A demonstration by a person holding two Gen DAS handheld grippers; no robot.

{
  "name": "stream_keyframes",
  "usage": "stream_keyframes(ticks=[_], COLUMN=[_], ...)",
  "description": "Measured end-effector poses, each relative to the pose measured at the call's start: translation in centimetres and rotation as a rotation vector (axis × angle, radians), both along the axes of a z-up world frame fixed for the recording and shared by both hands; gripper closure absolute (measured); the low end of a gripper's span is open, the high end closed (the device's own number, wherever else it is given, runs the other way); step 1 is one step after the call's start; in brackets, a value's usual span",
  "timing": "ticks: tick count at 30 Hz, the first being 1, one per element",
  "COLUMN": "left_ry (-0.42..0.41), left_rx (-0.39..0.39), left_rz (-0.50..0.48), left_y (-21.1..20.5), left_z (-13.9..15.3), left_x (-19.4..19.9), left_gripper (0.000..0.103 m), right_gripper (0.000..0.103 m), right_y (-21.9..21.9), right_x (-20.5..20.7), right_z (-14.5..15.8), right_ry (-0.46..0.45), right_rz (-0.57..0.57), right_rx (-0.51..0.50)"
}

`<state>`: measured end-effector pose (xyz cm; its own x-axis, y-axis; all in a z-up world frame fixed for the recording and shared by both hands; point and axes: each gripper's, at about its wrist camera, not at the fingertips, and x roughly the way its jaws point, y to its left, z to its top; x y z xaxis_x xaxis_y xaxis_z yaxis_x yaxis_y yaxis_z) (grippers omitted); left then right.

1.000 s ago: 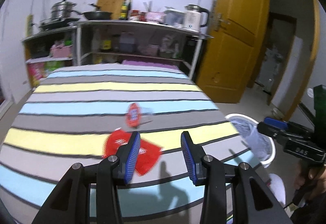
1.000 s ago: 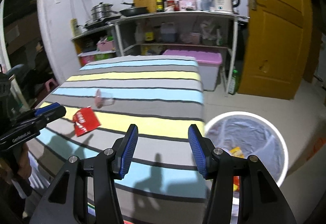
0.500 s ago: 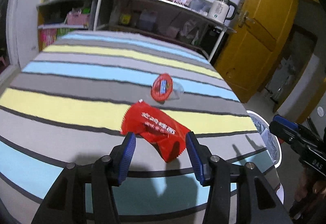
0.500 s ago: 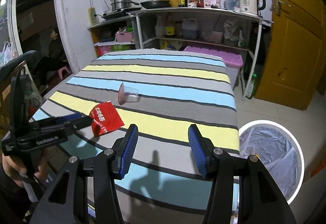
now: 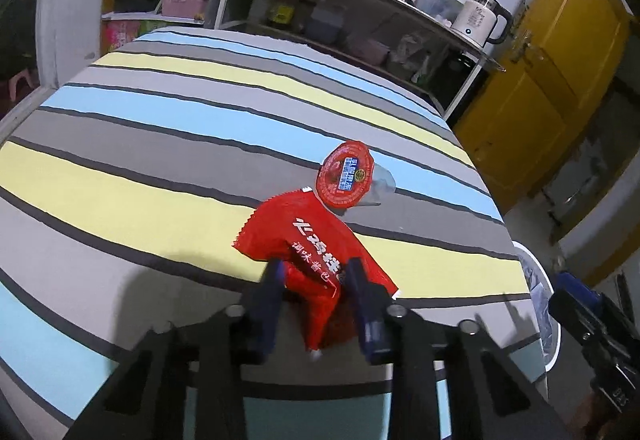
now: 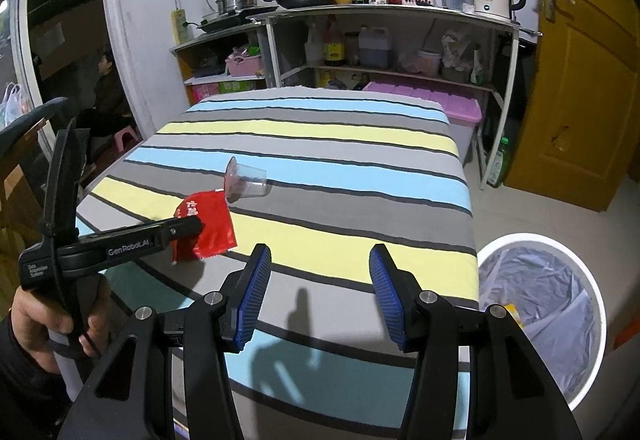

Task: Collect trash
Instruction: 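Close the left tool on the red bag while the right tool closes on the clear cup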

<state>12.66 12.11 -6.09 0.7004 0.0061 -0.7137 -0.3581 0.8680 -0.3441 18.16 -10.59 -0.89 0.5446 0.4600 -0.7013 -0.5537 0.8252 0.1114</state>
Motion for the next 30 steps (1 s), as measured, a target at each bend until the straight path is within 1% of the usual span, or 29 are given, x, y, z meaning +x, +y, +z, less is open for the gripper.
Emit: stream_keyframes(ticks=[2,5,11,18,24,30], left_ry=[-0.002,-0.007,-0.04,-0.082,-0.092,-0.09], left_rx=[0.006,0.024,0.039,0.059,0.052,0.034], left_rz=[-0.005,-0.014,-0.006,-0.005,0.006,0.016], left_y=[-0.1,-0.2,1.0,2.5,4.0,5.6], left_z=[0.1,0.5,1.4,2.6,2.5,1.9], left_x=[-0.2,-0.4,-1.5,-2.6,-3.1,-3.1], left_gripper=[0.083,0.088,0.089,0.089,0.089,0.089], right_gripper=[0.051,0.051,0.051,0.051,0.051,0.051], right_y=[0.3,1.0,3.2,7.5,10.8,12.7], right_x=[0.2,0.5,1.3,3.2,5.7,7.9], right_z=[-0.1,-0.1,-0.2,-1.2,-3.1,-4.5], right_ry=[0.004,0.008,0.016,0.051,0.103,0.143], right_rz=[0.006,0.017,0.059,0.124,0.155,0.144], right_rx=[0.0,0.004,0.017,0.02,0.02,0.007])
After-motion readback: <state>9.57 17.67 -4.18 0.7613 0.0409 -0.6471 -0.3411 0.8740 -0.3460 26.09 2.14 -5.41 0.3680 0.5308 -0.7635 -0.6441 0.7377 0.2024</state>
